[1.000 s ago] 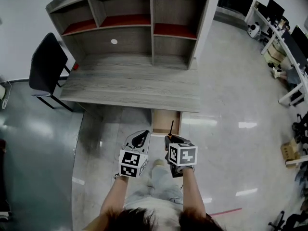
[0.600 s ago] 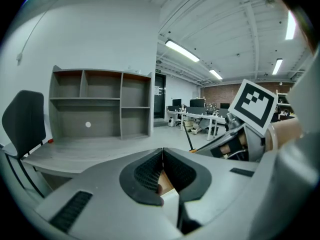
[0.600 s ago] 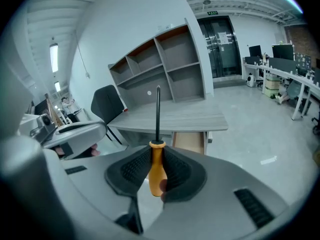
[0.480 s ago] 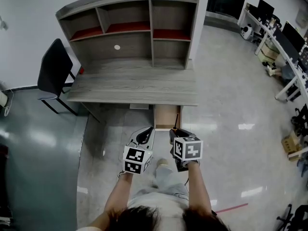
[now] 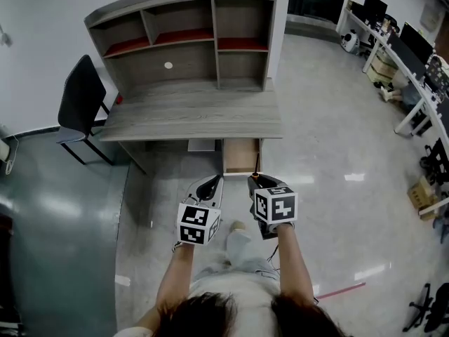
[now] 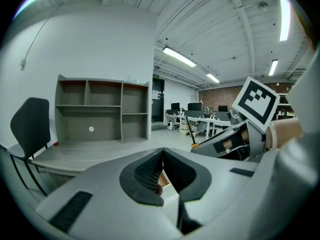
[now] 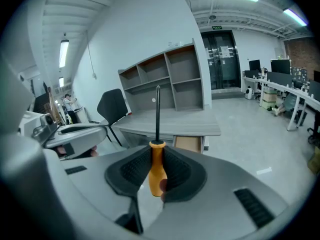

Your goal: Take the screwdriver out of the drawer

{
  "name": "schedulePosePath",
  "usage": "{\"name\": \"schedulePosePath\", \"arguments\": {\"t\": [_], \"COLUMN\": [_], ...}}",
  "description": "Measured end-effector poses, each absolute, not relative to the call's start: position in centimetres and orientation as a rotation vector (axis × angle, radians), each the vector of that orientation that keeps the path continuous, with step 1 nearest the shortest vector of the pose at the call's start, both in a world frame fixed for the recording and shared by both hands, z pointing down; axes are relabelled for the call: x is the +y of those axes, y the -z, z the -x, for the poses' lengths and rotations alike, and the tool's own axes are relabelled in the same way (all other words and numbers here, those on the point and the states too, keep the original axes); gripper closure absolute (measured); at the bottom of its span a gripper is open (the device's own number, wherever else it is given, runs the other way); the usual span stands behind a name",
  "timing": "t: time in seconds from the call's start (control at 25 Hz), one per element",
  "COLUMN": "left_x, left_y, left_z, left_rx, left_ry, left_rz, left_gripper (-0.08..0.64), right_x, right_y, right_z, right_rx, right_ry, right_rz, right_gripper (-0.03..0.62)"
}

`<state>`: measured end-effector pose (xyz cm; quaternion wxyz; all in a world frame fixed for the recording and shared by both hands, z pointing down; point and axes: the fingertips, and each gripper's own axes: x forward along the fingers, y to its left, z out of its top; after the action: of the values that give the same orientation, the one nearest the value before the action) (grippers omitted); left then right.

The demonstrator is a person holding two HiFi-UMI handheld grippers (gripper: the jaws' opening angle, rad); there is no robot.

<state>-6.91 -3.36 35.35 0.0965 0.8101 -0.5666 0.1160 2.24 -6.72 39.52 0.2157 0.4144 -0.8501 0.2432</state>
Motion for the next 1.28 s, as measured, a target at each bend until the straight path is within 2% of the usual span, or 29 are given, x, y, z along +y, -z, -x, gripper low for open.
{"name": "schedulePosePath", "arguments": {"t": [0.8, 1.28], "left_x": [4.8, 5.9], "left_y": [-30.9, -30.4], "left_z": [6.0, 6.8], "left_rx": [-1.708, -1.752], "left_ry": [-0.262, -0.274], "left_rz": [-2.493, -2.484], "left_gripper": [0.543, 0.543], "right_x": [1.8, 3.2], "right_y": [-35.0, -32.8], "right_z": [-2.2, -1.5], "right_rx": [-2.435, -2.507], "right_ry": [-0.518, -0.320], "right_rz": [-1.193, -1.232], "right_gripper": [0.508, 0.508]}}
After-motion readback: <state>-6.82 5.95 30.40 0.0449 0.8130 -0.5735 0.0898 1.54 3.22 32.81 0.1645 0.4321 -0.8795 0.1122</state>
